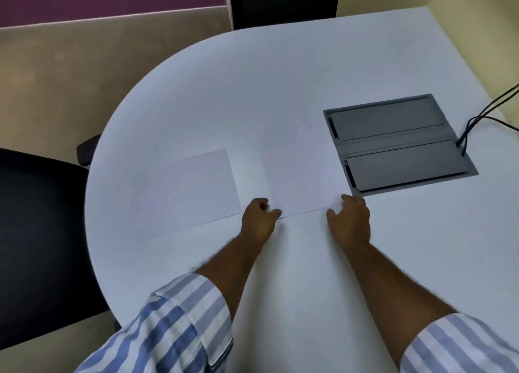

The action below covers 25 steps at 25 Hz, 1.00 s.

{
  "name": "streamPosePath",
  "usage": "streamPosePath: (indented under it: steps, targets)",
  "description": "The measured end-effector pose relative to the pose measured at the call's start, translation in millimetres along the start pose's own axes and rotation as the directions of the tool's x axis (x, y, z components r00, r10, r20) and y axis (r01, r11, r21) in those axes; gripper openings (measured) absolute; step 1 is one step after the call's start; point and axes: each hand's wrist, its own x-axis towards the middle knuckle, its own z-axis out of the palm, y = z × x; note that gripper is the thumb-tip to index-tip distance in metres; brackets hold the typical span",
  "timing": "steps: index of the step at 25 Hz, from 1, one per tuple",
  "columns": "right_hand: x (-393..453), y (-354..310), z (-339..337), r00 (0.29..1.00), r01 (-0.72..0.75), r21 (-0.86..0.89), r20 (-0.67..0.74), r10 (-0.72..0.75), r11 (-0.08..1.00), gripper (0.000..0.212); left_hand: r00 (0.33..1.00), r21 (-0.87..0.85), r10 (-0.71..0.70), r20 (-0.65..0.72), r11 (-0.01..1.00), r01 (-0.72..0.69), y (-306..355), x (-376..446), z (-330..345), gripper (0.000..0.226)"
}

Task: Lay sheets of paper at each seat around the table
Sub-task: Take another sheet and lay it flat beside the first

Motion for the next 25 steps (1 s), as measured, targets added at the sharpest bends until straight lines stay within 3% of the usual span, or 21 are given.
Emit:
streamPosePath:
  steps: [1,3,5,9,12,15,19,22,25]
  targets:
    - [8.7,5.7,-0.2,1.0,0.007,-0.041,0.021,-0.006,0.999,0.05,0.999,-0.007,-0.025,-0.031,1.0,0.025,1.0,2.6,9.8,0.018]
    - [21.7,11.1,1.0,1.0,0.021,-0.116,0.024,-0.018,0.993,0.045,0.995,-0.037,-0.062,-0.079,0.998,0.059,-0.4,9.7,25.9,0.036]
    - [28.4,9.7,4.6,1.0,0.013,-0.148,0.002,-0.013,0.989,0.044,0.987,-0.083,-0.101,-0.126,0.992,0.091,-1.2,15.3,31.7,0.032]
    - [28.6,5.2,15.0,0.999,-0.018,-0.16,-0.047,0.01,0.987,0.05,0.974,-0.051,-0.111,-0.197,0.993,0.102,-1.4,20.0,42.8,0.018]
    - [24.1,6.0,21.9,0.997,-0.046,-0.122,-0.066,0.038,0.991,0.046,0.974,-0.062,-0.111,-0.195,0.993,0.1,-1.1,16.8,53.0,0.045]
    - [21.1,5.3,24.0,0.997,-0.039,-0.077,-0.072,0.034,0.996,0.033,0.968,-0.152,-0.097,-0.233,0.986,0.062,1.3,12.3,61.6,0.039]
    - [20.7,4.0,25.6,0.99,0.016,0.204,-0.143,0.013,0.979,0.034,0.956,-0.231,-0.125,-0.266,0.971,0.063,7.2,10.6,61.0,0.041]
    - [22.9,-2.0,20.0,0.983,-0.037,0.58,-0.124,0.133,0.814,0.047,0.954,-0.287,-0.156,-0.256,0.955,0.079,11.8,13.4,55.8,0.046]
    - [33.1,-8.8,12.5,0.97,-0.104,0.746,-0.069,0.233,0.657,0.058,0.953,-0.24,-0.149,-0.263,0.967,0.085,13.7,16.5,48.6,0.034]
